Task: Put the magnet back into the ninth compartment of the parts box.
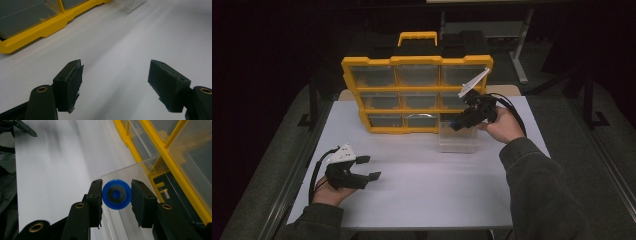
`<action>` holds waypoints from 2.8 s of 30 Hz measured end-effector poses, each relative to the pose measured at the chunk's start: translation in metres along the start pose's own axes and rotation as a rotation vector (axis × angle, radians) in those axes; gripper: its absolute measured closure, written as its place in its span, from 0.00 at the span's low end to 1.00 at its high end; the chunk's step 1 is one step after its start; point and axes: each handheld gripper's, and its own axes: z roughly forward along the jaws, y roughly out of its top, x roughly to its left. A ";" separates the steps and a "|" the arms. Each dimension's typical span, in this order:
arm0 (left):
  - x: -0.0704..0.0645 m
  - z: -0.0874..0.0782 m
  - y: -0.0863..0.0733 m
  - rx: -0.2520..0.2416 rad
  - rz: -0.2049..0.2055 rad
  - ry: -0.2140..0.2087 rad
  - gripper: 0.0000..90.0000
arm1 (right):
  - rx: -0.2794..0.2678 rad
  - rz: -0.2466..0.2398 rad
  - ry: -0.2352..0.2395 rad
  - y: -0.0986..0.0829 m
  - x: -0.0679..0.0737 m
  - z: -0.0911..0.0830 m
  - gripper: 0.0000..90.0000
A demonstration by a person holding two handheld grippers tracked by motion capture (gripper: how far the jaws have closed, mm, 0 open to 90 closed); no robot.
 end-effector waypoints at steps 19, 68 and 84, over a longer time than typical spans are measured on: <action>0.000 -0.001 0.000 0.001 0.005 0.000 0.30 | 0.025 0.033 -0.045 -0.006 -0.013 0.011 0.68; 0.001 -0.001 0.000 0.006 0.001 0.000 0.30 | 0.066 0.098 -0.054 -0.024 -0.019 0.037 0.68; 0.001 0.000 0.000 0.005 -0.002 0.000 0.30 | 0.068 0.101 -0.048 -0.029 -0.021 0.043 0.67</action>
